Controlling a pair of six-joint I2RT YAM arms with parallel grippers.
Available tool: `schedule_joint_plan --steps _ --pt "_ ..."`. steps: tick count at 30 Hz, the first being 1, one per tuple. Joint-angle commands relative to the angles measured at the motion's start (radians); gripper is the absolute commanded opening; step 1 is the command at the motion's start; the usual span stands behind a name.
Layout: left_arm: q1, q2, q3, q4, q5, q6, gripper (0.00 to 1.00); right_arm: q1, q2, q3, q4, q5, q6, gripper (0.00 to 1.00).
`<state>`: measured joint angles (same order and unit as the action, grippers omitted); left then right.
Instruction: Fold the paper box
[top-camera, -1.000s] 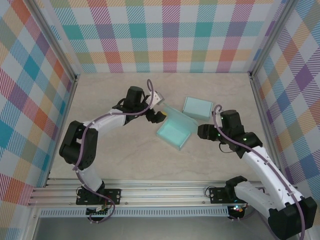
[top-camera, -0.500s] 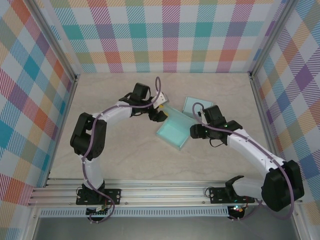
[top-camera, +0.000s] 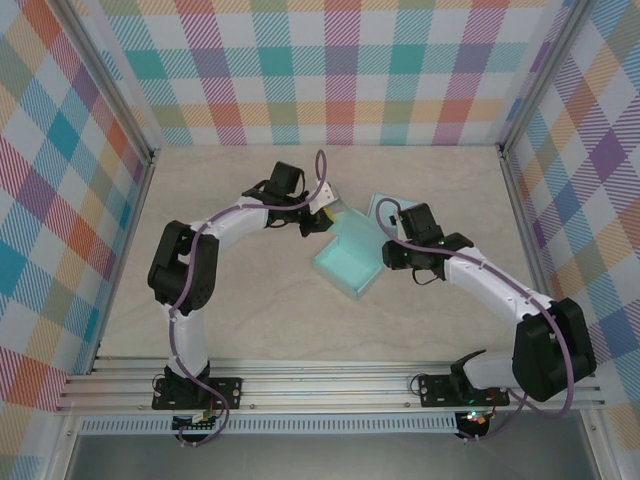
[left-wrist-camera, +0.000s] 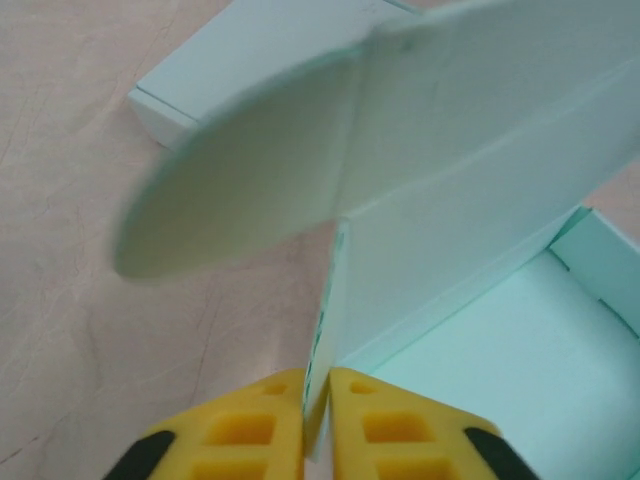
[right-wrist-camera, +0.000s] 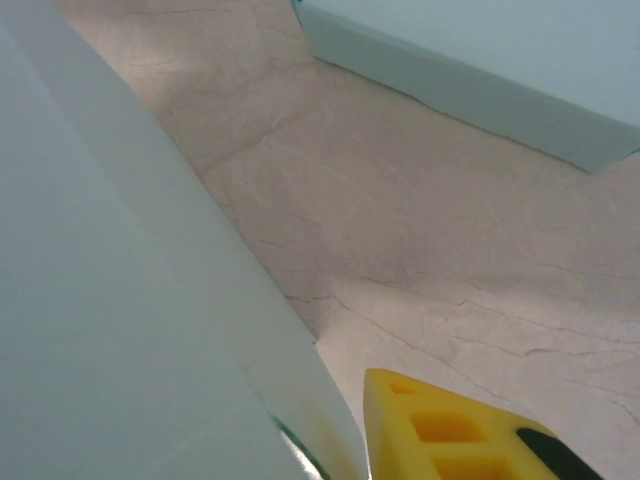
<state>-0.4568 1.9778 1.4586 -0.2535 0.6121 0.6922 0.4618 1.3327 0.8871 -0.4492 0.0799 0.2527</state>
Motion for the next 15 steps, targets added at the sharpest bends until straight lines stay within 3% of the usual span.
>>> schedule_joint_plan --steps 1,9,15 --pt "-0.016 0.010 0.024 -0.014 -0.006 -0.021 0.03 0.007 0.020 0.036 0.046 0.019 -0.002 0.24" --pt "-0.046 -0.087 -0.101 0.154 -0.121 -0.202 0.00 0.047 0.083 0.098 0.052 0.190 -0.017 0.21" --pt "-0.092 -0.218 -0.255 0.349 -0.363 -0.401 0.00 0.083 0.142 0.158 0.061 0.279 -0.013 0.18"
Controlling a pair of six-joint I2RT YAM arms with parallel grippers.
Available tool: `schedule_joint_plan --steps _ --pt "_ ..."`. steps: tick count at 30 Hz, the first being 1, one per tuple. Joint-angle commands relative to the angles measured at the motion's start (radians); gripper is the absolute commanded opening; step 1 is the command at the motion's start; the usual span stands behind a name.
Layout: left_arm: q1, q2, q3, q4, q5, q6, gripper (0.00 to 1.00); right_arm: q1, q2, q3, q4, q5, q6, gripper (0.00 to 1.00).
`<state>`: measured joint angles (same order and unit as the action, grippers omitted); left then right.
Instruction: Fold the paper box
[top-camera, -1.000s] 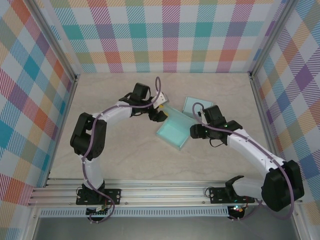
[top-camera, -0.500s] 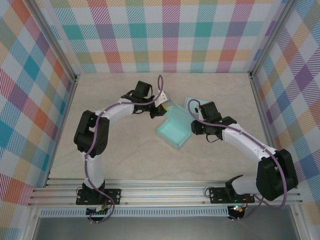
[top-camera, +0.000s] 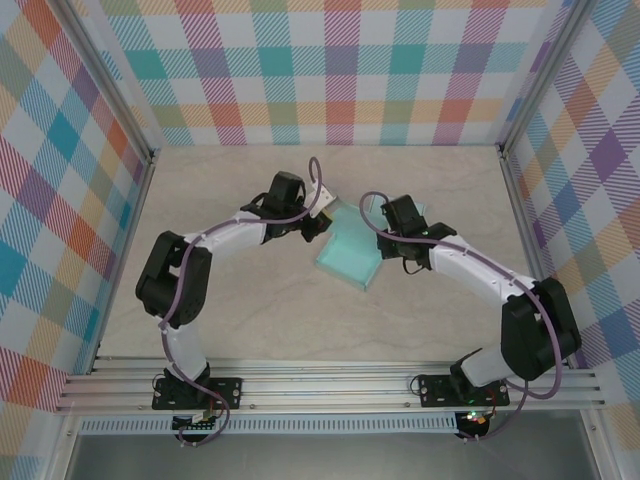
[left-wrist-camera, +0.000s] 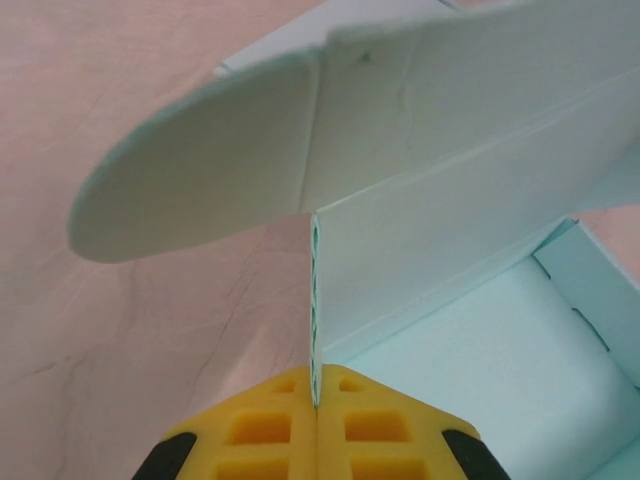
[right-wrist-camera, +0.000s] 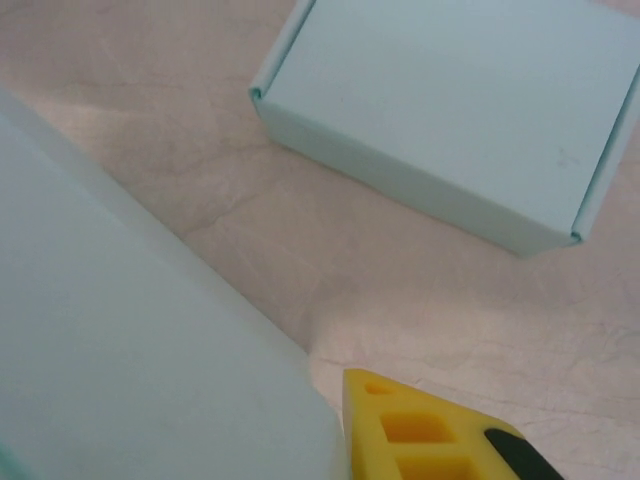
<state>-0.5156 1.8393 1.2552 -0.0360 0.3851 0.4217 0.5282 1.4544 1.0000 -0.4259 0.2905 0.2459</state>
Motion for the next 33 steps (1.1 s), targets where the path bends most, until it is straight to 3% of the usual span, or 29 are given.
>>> schedule_joint_plan --steps 1,8,14,21,24,33 --pt "-0.044 -0.101 -0.076 0.165 -0.182 -0.171 0.00 0.021 0.033 0.062 0.038 0.078 -0.007 0.18" --pt "-0.142 -0.160 -0.181 0.281 -0.531 -0.360 0.00 0.027 0.149 0.194 0.016 0.126 0.047 0.22" --pt "-0.165 -0.143 -0.217 0.308 -0.703 -0.482 0.00 0.027 0.224 0.259 -0.001 0.093 0.096 0.27" --pt "-0.167 -0.147 -0.241 0.317 -0.715 -0.562 0.00 0.027 0.244 0.265 0.023 0.059 0.146 0.27" --pt "-0.175 -0.144 -0.255 0.333 -0.711 -0.603 0.00 0.027 0.254 0.266 0.058 0.016 0.171 0.18" --pt "-0.184 -0.116 -0.250 0.346 -0.718 -0.608 0.00 0.027 0.308 0.298 0.103 -0.051 0.146 0.12"
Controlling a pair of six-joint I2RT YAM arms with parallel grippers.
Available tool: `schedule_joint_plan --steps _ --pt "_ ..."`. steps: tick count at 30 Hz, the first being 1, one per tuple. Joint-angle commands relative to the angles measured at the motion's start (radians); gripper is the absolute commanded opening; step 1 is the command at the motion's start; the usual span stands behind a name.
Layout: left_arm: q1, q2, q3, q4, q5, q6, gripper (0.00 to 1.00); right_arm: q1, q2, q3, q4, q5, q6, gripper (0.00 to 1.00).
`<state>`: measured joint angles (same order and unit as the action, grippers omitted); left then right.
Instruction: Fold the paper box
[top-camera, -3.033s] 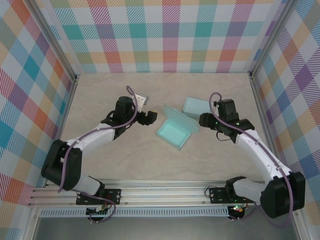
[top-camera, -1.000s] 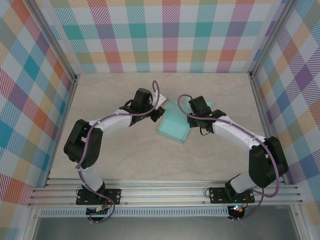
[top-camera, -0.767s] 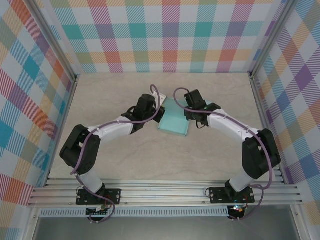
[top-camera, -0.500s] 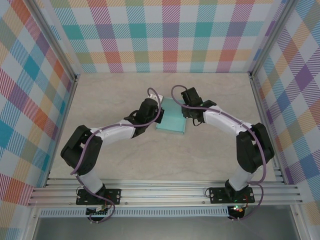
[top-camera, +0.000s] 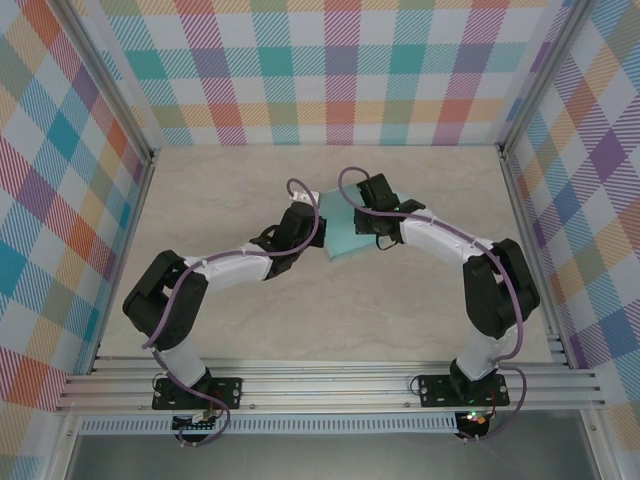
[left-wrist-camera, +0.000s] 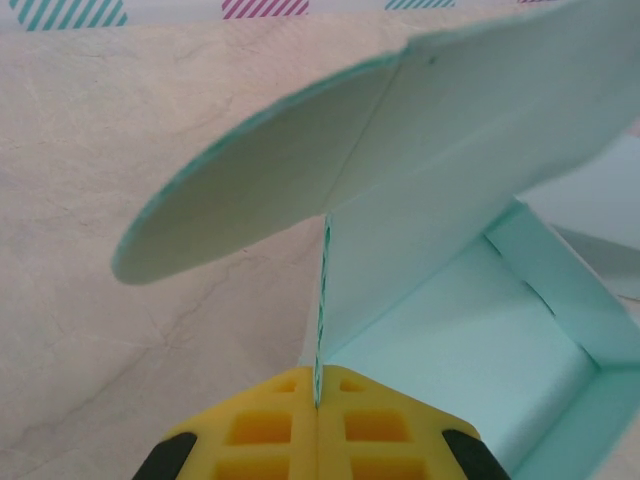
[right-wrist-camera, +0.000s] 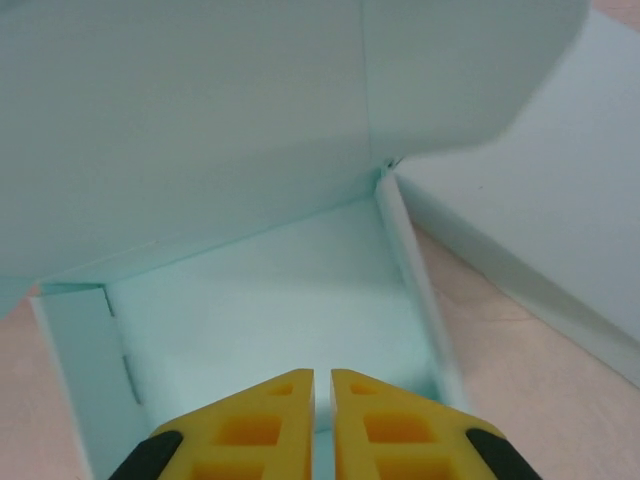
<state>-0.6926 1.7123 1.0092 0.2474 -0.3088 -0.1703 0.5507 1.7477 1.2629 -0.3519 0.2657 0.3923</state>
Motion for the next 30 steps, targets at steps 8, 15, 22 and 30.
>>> schedule_joint_plan --steps 8,15,22,30 --pt "-0.003 -0.012 -0.017 0.070 -0.020 0.123 0.00 -0.098 -0.089 -0.011 0.052 -0.144 -0.217 0.32" --pt "0.014 -0.011 0.002 0.034 0.061 0.205 0.00 -0.222 -0.087 -0.039 0.170 -0.360 -0.481 0.36" --pt "0.047 -0.015 0.006 0.015 0.111 0.222 0.00 -0.317 0.014 0.050 0.188 -0.556 -0.598 0.62" --pt "0.073 -0.005 0.029 -0.018 0.169 0.236 0.00 -0.358 0.140 0.169 0.164 -0.648 -0.675 0.66"
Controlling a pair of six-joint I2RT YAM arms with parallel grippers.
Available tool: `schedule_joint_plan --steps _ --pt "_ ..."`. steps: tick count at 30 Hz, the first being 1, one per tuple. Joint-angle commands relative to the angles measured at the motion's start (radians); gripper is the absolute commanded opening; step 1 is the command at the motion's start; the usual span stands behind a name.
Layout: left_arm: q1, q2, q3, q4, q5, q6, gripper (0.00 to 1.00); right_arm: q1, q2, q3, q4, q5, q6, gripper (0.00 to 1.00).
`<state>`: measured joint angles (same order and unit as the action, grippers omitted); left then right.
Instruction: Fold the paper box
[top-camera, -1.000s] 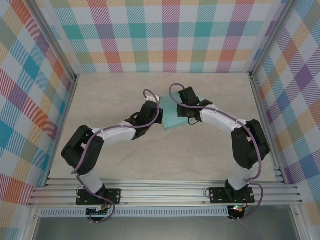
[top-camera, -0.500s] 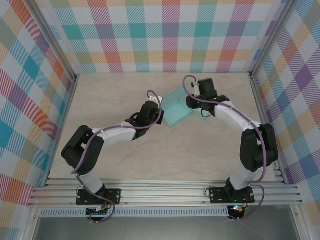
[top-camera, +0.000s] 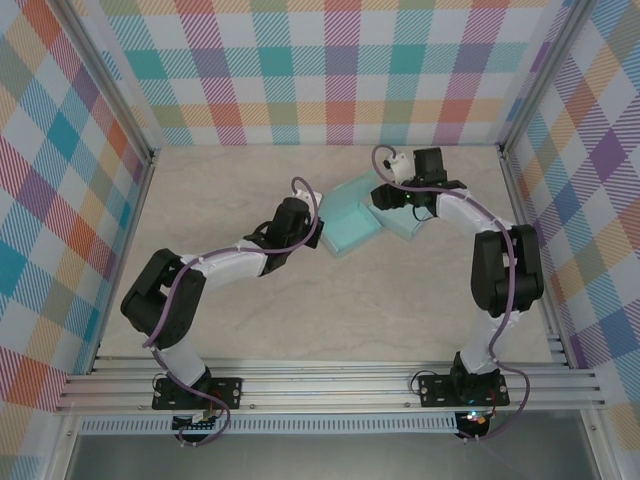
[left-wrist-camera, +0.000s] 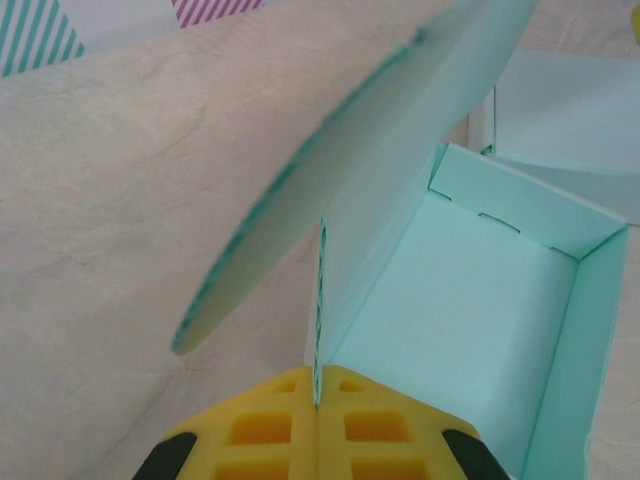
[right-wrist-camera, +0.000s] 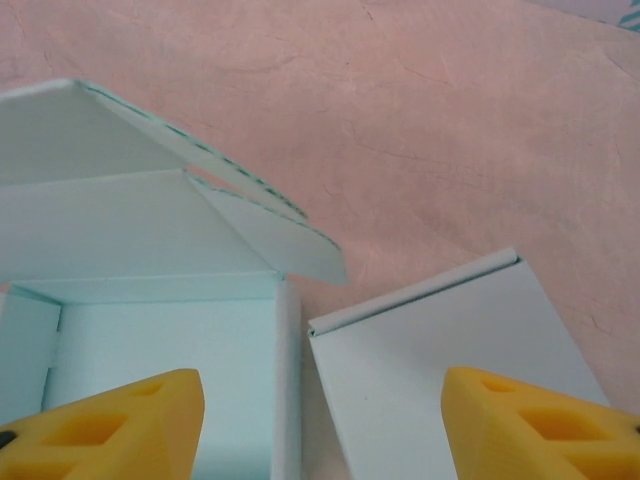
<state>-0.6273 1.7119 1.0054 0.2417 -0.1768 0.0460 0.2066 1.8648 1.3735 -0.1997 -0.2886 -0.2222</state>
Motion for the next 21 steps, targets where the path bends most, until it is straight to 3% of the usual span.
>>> schedule_joint_plan --steps 1,12,21 --pt "0.009 -0.003 0.033 -0.016 0.039 0.022 0.00 -0.019 0.037 0.077 0.004 -0.111 -0.069 0.76" --pt "0.033 0.020 0.073 -0.054 0.098 0.036 0.00 -0.022 0.185 0.290 -0.124 -0.259 -0.133 0.79" --pt "0.039 0.048 0.101 -0.067 0.100 0.028 0.00 -0.022 0.238 0.324 -0.153 -0.321 -0.115 0.68"
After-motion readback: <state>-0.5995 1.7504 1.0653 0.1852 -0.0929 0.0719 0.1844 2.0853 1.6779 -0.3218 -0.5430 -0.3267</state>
